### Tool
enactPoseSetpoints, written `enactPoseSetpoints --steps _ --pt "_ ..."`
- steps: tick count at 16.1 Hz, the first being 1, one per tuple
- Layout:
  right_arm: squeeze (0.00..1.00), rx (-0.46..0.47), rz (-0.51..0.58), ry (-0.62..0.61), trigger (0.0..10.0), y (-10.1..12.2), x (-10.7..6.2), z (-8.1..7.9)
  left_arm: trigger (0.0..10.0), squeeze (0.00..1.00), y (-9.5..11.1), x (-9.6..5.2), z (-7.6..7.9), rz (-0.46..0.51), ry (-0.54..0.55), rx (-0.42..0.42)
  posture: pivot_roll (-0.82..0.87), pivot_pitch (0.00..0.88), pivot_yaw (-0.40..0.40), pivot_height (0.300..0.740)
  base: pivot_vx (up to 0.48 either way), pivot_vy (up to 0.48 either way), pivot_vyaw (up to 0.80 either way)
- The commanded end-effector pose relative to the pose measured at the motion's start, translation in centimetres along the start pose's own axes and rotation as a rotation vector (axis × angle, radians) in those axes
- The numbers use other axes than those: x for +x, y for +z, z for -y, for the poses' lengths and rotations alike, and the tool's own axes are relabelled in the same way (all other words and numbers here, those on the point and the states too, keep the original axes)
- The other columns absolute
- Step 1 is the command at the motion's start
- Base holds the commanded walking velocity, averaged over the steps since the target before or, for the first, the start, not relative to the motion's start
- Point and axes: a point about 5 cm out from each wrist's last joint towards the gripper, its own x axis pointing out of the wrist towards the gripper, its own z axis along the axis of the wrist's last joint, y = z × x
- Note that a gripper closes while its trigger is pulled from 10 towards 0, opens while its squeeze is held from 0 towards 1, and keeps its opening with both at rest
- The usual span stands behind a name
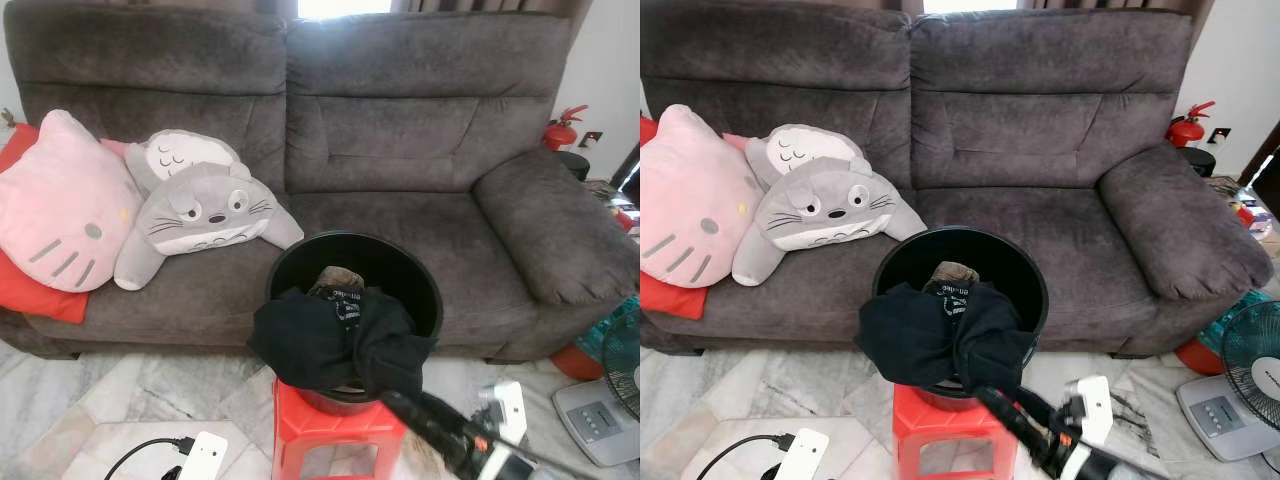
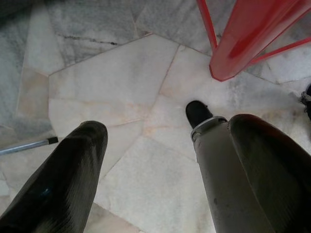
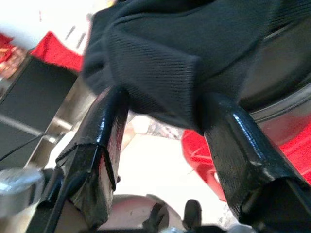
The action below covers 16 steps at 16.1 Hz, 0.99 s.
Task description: Hang hanger
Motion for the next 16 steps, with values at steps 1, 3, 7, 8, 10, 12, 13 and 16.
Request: enactPoseSetpoints --steps 1,3,7,8,10,12,13,16 --pt "0.00 -0.002 0.027 -0.001 10.0 0.4 0.0 0.1 10.0 0.00 -0.4 -0.1 0.0 -0.022 0.004 0.010 -0.20 0.002 -0.011 0.740 0.000 0.000 0.00" --pt "0.00 0.002 0.049 0.028 10.0 0.8 0.4 -0.2 10.0 0.00 -0.5 -0.1 -0.1 -0.021 0.006 0.010 -0.20 0.002 -0.011 0.740 0.000 0.000 0.00" --pt "0.00 0.015 0.056 0.058 10.0 0.6 0.5 -0.7 10.0 0.00 -0.4 -0.1 -0.1 -0.022 0.007 0.012 -0.19 0.008 -0.010 0.740 0.000 0.000 0.00" --pt "0.00 0.018 0.055 0.054 10.0 0.5 0.4 -0.8 10.0 0.00 -0.4 -0.1 -0.1 -0.023 0.007 0.012 -0.19 0.008 -0.011 0.740 0.000 0.000 0.00" --pt "0.00 0.019 0.052 0.033 10.0 0.3 -0.2 -0.9 10.0 0.00 -0.4 0.0 -0.1 -0.023 0.007 0.013 -0.20 0.010 -0.010 0.740 0.000 0.000 0.00" --pt "0.00 0.024 0.048 0.028 10.0 0.2 -0.4 -0.9 10.0 0.00 -0.4 0.0 -0.1 -0.023 0.007 0.015 -0.20 0.010 -0.009 0.740 0.000 0.000 0.00" --pt "0.00 0.024 0.046 0.029 10.0 0.1 -0.5 -0.9 10.0 0.00 -0.4 0.0 -0.1 -0.023 0.007 0.015 -0.20 0.010 -0.009 0.740 0.000 0.000 0.00" --pt "0.00 0.019 0.054 0.041 10.0 0.5 0.0 -0.8 10.0 0.00 -0.4 0.0 -0.1 -0.020 0.008 0.014 -0.20 0.008 -0.009 0.740 0.000 0.000 0.00"
